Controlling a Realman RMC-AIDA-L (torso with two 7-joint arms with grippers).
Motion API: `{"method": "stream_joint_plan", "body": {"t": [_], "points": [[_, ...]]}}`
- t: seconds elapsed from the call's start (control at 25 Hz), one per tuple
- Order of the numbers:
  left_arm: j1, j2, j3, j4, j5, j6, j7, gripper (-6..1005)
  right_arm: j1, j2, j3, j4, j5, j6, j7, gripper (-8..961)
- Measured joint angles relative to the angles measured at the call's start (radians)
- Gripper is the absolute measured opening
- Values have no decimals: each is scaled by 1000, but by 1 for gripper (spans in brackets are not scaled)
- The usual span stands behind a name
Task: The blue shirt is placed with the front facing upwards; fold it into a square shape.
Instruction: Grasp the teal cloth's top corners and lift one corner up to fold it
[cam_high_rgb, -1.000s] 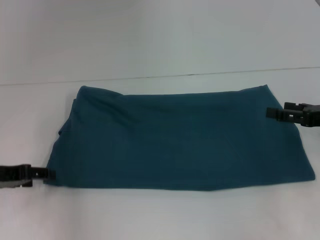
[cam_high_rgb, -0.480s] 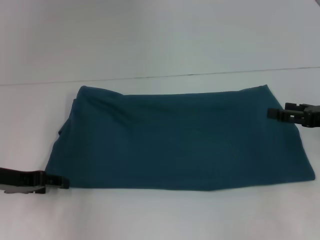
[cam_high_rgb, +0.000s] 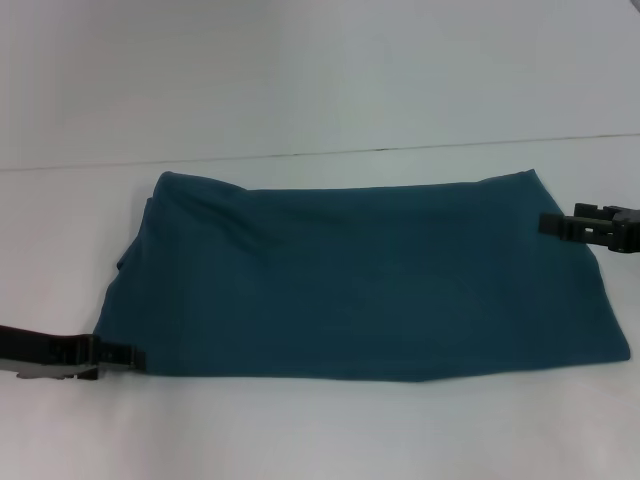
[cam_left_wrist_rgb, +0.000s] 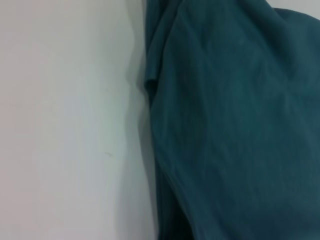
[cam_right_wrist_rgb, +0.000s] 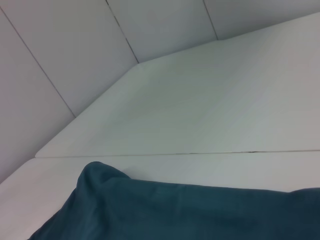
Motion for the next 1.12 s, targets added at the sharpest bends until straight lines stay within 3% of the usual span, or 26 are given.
{"method": "stream_joint_plan", "body": {"t": [1.12], "points": [[-56,-4,15,-39,31,-49,-20,766,0,0,0,0,0,2,0,931]]}}
